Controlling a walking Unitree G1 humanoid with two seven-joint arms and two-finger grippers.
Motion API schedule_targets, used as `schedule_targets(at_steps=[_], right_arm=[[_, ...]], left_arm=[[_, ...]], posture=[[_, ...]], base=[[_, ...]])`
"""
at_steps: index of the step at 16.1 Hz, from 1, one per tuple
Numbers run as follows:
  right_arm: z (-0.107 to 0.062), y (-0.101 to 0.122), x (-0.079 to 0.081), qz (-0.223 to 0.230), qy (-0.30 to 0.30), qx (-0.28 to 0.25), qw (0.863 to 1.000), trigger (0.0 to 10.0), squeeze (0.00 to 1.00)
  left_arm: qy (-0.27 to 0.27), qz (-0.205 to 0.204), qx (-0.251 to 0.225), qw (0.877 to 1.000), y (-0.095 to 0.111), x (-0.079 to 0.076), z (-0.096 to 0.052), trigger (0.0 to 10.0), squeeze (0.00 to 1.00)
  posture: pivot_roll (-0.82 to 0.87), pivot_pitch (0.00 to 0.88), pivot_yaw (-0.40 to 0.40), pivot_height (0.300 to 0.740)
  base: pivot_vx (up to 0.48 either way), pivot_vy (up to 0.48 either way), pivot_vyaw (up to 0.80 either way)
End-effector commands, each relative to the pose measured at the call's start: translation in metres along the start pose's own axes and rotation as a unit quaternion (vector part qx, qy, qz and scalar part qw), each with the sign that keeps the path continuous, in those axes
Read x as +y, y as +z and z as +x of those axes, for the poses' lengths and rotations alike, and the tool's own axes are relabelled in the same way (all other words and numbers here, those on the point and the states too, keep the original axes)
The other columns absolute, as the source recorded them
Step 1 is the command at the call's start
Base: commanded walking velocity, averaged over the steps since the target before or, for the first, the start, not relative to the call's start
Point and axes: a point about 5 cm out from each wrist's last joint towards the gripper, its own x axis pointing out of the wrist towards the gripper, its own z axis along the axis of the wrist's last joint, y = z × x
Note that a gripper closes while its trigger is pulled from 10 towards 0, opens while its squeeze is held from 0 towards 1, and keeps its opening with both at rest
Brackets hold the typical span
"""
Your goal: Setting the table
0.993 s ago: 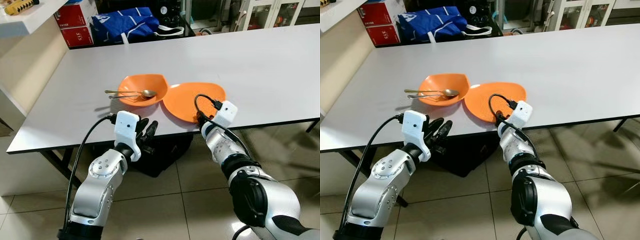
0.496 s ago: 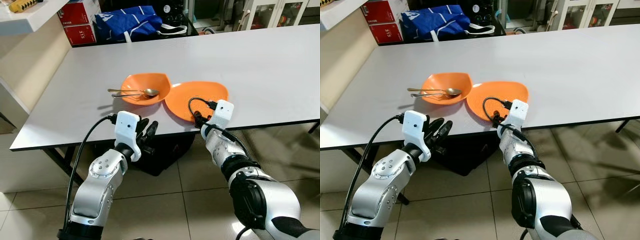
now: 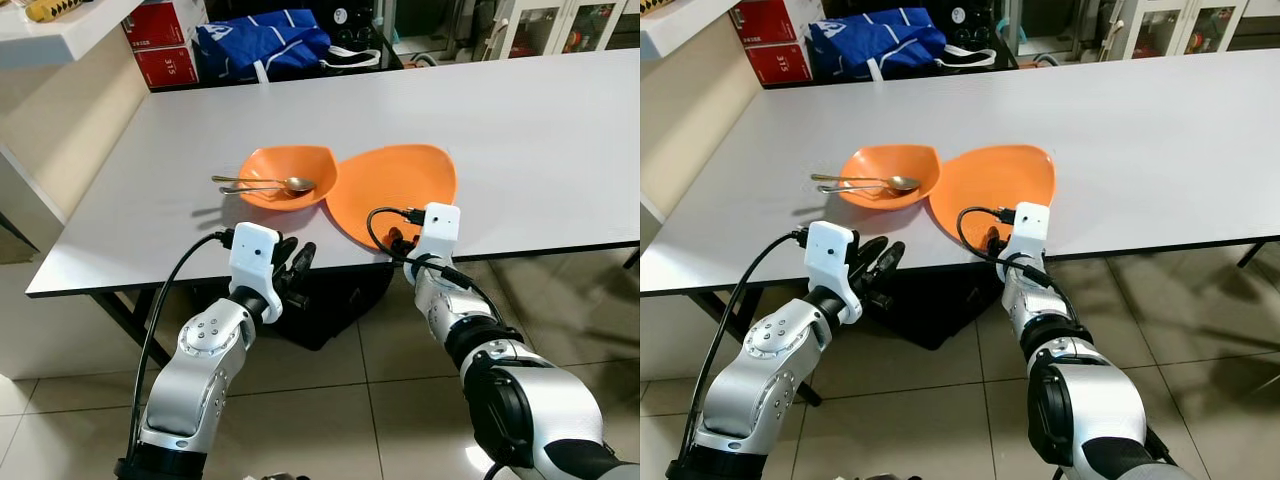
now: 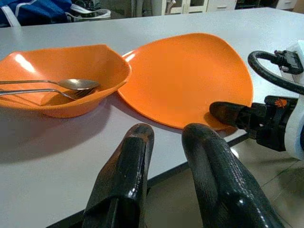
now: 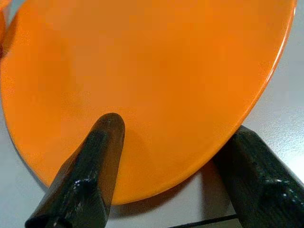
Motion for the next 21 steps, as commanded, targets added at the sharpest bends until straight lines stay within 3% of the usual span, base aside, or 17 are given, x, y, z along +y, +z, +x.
schedule_targets(at_steps=[1,4,8,13,21], right_arm=[[-0.0068,-0.0395,-0.0172,-0.009,-0.034,0.081,0.996,10.0,0.0],[-0.0067,-0.0391,-0.0187,0.001,-0.04,0.081,0.996,10.0,0.0],[-0.0075,-0.0439,-0.0203,0.135,-0.061,0.106,0.983,10.0,0.0],[-0.0061,-0.0392,-0.0192,0.175,-0.066,0.107,0.977,10.0,0.0],[-0.0069,-0.0417,-0.0264,0.252,-0.098,0.128,0.954,10.0,0.0]], left_arm=[[-0.001,0.009,-0.004,1.0,0.0043,0.0,-0.0016,10.0,0.0],[0.0,0.009,-0.004,1.0,0.0045,0.0,-0.0014,10.0,0.0],[0.0,0.011,-0.005,1.0,0.0053,-0.0001,-0.0011,10.0,0.0],[0.002,0.011,-0.006,1.0,0.0056,0.0,-0.0013,10.0,0.0],[0.002,0.014,-0.005,1.0,0.006,0.0008,-0.0016,10.0,0.0]], posture=[[-0.03,0.042,0.136,0.74],[-0.03,0.042,0.136,0.74],[-0.03,0.042,0.136,0.74],[-0.03,0.038,0.133,0.74],[-0.03,0.034,0.127,0.74]], base=[[0.0,0.0,0.0],[0.0,0.0,0.0],[0.0,0.0,0.0],[0.0,0.0,0.0],[0.0,0.0,0.0]])
